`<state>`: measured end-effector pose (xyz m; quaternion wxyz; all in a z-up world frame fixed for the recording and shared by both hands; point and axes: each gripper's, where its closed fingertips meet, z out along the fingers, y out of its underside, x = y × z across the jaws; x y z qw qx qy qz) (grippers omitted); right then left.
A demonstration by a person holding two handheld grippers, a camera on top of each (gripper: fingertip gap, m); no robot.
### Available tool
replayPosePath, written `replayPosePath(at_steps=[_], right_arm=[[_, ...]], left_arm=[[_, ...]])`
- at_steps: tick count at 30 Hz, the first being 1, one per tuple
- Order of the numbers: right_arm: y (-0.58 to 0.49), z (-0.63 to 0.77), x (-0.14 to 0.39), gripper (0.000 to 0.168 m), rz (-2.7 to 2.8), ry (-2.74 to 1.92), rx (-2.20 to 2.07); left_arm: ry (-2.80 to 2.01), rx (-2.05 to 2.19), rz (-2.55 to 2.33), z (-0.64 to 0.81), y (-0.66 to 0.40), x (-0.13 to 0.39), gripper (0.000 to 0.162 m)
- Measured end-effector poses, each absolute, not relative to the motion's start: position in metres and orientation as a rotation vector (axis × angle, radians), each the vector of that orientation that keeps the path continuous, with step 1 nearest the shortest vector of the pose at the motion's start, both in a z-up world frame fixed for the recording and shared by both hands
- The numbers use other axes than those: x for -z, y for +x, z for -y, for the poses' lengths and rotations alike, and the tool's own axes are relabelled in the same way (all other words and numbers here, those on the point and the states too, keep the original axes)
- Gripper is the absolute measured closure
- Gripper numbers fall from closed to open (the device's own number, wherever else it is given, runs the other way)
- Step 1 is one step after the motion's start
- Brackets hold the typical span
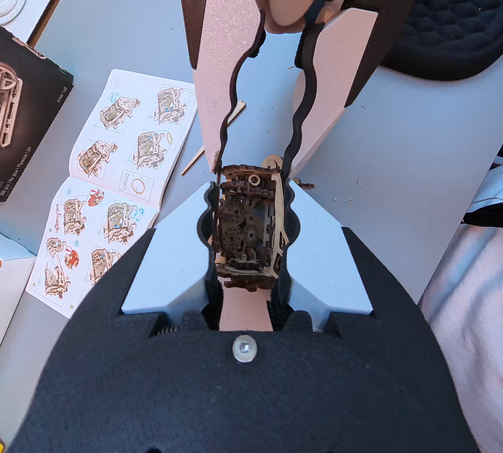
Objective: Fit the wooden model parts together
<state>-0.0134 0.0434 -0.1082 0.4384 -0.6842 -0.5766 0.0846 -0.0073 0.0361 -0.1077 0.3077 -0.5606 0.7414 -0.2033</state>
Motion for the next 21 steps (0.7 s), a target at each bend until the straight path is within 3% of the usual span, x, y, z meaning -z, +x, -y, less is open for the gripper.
replayPosePath(at_steps=[21], right_arm=[[-0.0139, -0.0414, 0.1077, 0.124, 1.479, -1.663, -0.153]], left_arm=[[-1.469, 0.561, -1.939, -0.0340, -0.0081, 0.1074, 0.115]])
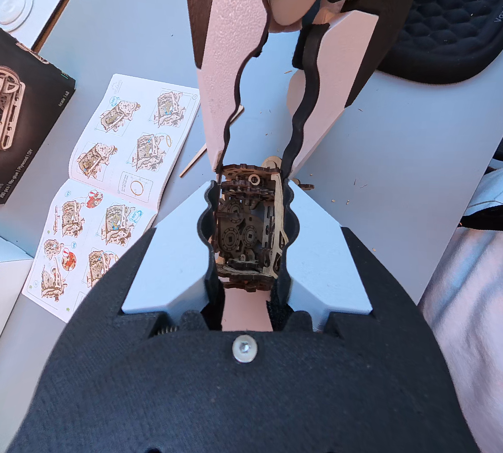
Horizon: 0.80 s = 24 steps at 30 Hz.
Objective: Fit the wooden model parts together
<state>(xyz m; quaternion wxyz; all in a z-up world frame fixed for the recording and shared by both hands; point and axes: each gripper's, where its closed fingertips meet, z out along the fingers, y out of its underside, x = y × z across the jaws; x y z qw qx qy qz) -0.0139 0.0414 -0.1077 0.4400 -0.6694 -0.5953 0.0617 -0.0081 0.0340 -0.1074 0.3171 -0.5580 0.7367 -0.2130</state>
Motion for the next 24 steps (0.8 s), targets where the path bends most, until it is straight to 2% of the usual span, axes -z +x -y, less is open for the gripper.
replayPosePath(at_steps=[7, 24], right_arm=[[-0.0149, -0.0425, 0.1106, 0.118, 1.397, -1.738, -0.339], [-0.0144, -0.0393, 0.1111, 0.121, 1.453, -1.739, -0.241]], left_arm=[[-1.463, 0.588, -1.919, -0.0339, -0.0084, 0.1070, 0.114], [-1.460, 0.582, -1.911, -0.0311, -0.0084, 0.1074, 0.115]])
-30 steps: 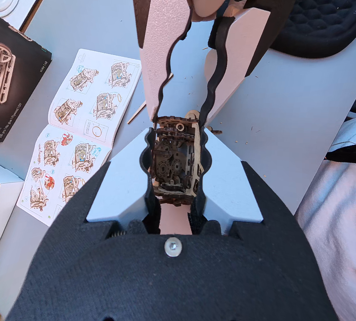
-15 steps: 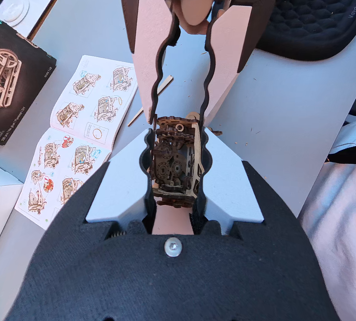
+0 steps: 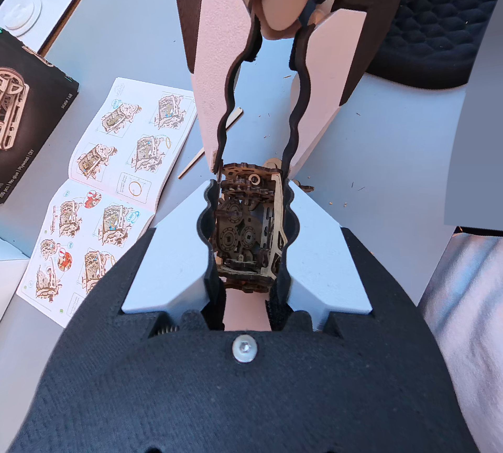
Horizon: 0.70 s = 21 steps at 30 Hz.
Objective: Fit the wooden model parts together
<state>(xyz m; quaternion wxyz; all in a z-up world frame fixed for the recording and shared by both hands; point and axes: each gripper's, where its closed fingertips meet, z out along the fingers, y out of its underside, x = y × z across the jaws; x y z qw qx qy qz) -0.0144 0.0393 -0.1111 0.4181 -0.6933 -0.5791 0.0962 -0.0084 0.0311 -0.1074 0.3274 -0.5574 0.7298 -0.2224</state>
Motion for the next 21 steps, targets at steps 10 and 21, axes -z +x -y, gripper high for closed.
replayPosePath(at_steps=[10, 21], right_arm=[[-0.014, -0.040, 0.111, 0.120, 1.445, -1.750, -0.277], [-0.011, -0.039, 0.111, 0.119, 1.438, -1.752, -0.374]], left_arm=[[-1.460, 0.588, -1.923, -0.032, -0.007, 0.108, 0.115], [-1.549, 0.676, -1.759, -0.040, -0.038, 0.092, 0.096]])
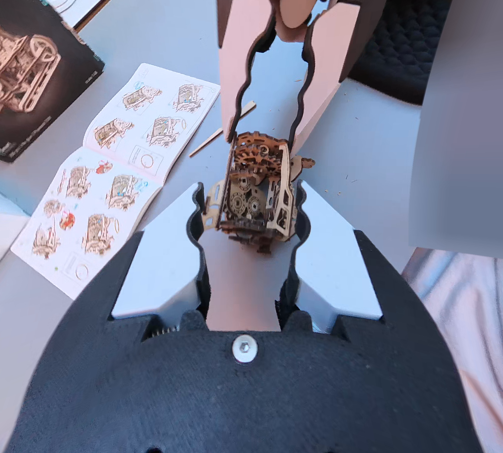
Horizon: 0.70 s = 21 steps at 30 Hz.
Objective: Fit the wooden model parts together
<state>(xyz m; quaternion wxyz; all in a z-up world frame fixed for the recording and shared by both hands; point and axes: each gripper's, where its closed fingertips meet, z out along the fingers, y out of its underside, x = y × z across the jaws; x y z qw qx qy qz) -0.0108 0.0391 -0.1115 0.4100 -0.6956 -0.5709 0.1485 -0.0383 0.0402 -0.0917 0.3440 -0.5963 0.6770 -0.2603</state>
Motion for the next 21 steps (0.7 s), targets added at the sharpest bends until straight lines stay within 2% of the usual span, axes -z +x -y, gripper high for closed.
replayPosePath(at_steps=[6, 10, 15, 21], right_arm=[[-0.008, -0.039, 0.110, 0.118, 1.428, -1.754, -0.410], [-0.011, -0.035, 0.102, 0.104, 1.433, -1.745, -0.433], [-0.034, -0.034, 0.083, 0.104, 1.392, -1.714, -0.451], [-0.054, -0.042, 0.096, 0.105, 1.508, -1.762, -0.292]], left_arm=[[-1.570, 0.811, -1.620, -0.040, -0.059, 0.093, 0.094], [-1.438, 0.750, -1.598, -0.038, -0.059, 0.093, 0.101], [-1.369, 0.761, -1.590, -0.041, -0.058, 0.095, 0.103], [-1.305, 0.792, -1.623, -0.039, -0.055, 0.098, 0.102]])
